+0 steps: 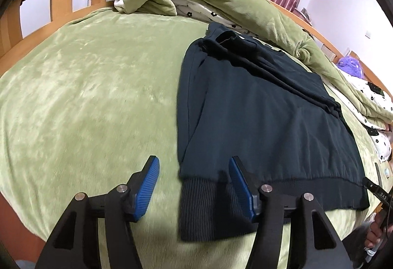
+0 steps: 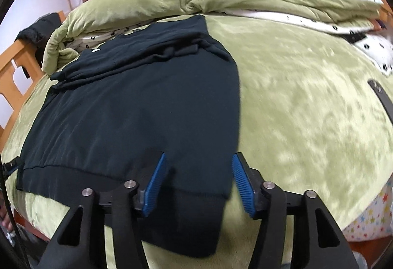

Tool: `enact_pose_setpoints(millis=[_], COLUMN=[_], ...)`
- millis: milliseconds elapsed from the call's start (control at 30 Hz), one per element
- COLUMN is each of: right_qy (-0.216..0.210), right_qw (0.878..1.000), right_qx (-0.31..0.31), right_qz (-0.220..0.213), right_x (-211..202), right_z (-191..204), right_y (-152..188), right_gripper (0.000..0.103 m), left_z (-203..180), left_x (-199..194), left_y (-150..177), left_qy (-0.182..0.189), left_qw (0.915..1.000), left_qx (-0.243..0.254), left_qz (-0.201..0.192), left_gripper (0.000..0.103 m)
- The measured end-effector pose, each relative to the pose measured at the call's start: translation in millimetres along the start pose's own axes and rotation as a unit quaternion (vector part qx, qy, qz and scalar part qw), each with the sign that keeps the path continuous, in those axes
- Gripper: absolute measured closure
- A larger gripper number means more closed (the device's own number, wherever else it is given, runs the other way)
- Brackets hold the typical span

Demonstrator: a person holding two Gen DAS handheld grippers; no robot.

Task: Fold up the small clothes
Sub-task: 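Grasp the ribbed hem with both tools side by side, then lift the hem with both tools and fold it over toward the collar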

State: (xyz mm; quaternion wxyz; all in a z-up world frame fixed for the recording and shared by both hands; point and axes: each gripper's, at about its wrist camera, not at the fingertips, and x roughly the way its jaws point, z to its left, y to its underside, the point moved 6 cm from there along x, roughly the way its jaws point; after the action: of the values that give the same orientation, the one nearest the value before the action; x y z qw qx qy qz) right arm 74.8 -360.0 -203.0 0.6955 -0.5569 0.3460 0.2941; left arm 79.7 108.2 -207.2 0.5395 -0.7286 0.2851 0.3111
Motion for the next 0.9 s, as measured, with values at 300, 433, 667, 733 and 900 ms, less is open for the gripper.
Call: enact_pose_setpoints(millis=[300,433,667,733,900], right_qy=[-0.028,-0.032,-0.019,-0.014,-0.044], right_qw=[0.999,0.999,0.999,0.999,0.999], right_qx=[0.025,0.016,0.023,0.015,0.001], right_qz=[0.021,0.027,0.030,0.025,0.009], right_x=[-8,-9,4,6,1], right_z=[-8,-4,-1,2,12], right_y=[28,36,35,33,28], right_gripper=[0.044,0.042,0.039,0.040,0.085], left_z=[4,-1,-10,-11,-7], left_x=[-4,-2,8,10,2], left_y=[30,32,27,25,19], left_qy=[0.037,0.053,0.067,0.067,0.078], left_qw=[0.9992,0.9984,0.9970,0.9968,0.9949], left_qx=[-0.011,-0.014,-0.029,-0.036,-0.062], left_qz=[0.013,0.017,0.026,0.025,0.009], left_gripper=[0.046,0.048,0.059,0.069,0.092])
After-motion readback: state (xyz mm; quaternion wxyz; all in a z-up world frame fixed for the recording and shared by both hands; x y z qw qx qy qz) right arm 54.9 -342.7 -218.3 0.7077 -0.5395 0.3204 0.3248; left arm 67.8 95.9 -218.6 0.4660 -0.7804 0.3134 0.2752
